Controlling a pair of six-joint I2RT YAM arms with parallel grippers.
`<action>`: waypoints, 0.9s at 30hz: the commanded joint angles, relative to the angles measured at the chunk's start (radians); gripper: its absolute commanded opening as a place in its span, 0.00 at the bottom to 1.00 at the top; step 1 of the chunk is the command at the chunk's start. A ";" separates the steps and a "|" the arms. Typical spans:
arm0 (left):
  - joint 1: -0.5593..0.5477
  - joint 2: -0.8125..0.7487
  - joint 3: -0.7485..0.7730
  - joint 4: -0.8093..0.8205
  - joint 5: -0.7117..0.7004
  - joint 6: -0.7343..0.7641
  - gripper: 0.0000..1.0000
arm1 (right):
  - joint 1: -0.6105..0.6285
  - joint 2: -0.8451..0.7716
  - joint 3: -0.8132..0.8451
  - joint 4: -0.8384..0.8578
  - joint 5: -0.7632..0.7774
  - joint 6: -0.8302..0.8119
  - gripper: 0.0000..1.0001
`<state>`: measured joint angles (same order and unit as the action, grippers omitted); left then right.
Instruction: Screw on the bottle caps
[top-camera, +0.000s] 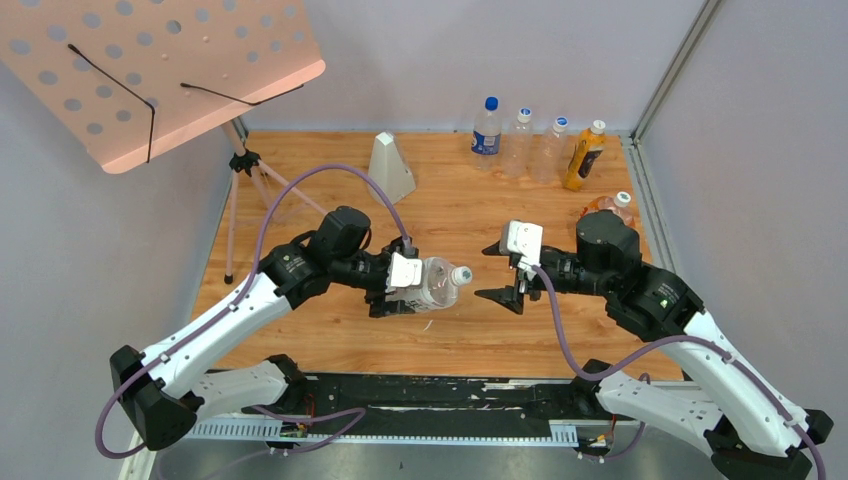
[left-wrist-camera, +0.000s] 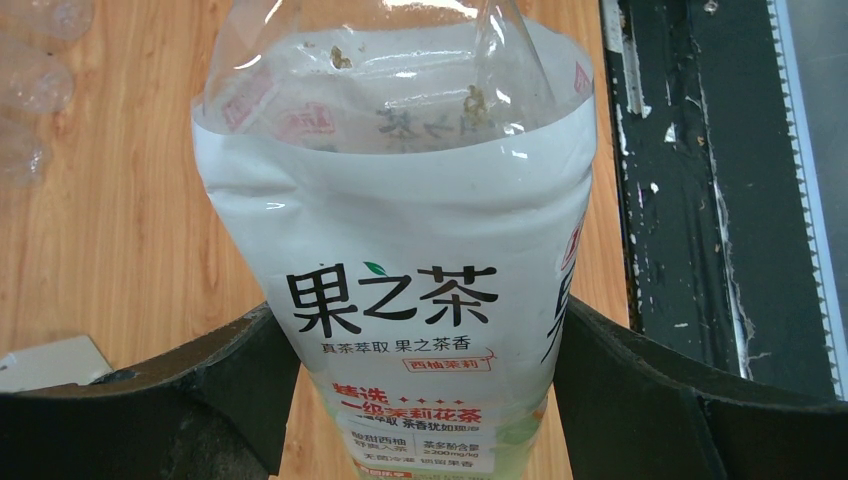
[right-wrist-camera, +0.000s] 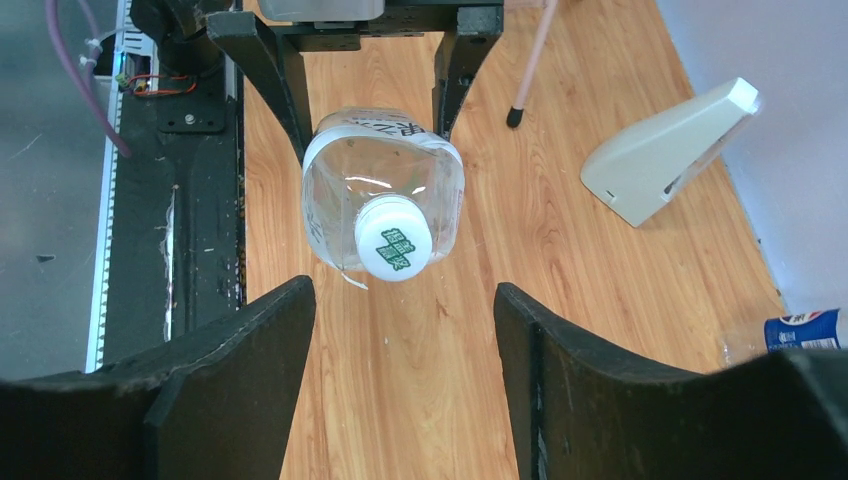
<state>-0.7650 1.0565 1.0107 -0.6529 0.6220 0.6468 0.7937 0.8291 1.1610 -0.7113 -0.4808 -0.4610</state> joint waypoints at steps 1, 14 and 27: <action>0.004 0.010 0.048 -0.040 0.061 0.064 0.00 | 0.009 0.012 0.017 -0.010 -0.079 -0.087 0.64; 0.004 0.009 0.045 -0.027 0.083 0.064 0.00 | 0.091 0.083 0.022 -0.012 -0.029 -0.137 0.56; 0.003 0.011 0.066 -0.027 0.067 0.067 0.00 | 0.111 0.126 0.041 -0.027 -0.031 -0.121 0.16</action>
<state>-0.7650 1.0710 1.0161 -0.7105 0.6785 0.7040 0.8948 0.9394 1.1664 -0.7303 -0.4999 -0.5880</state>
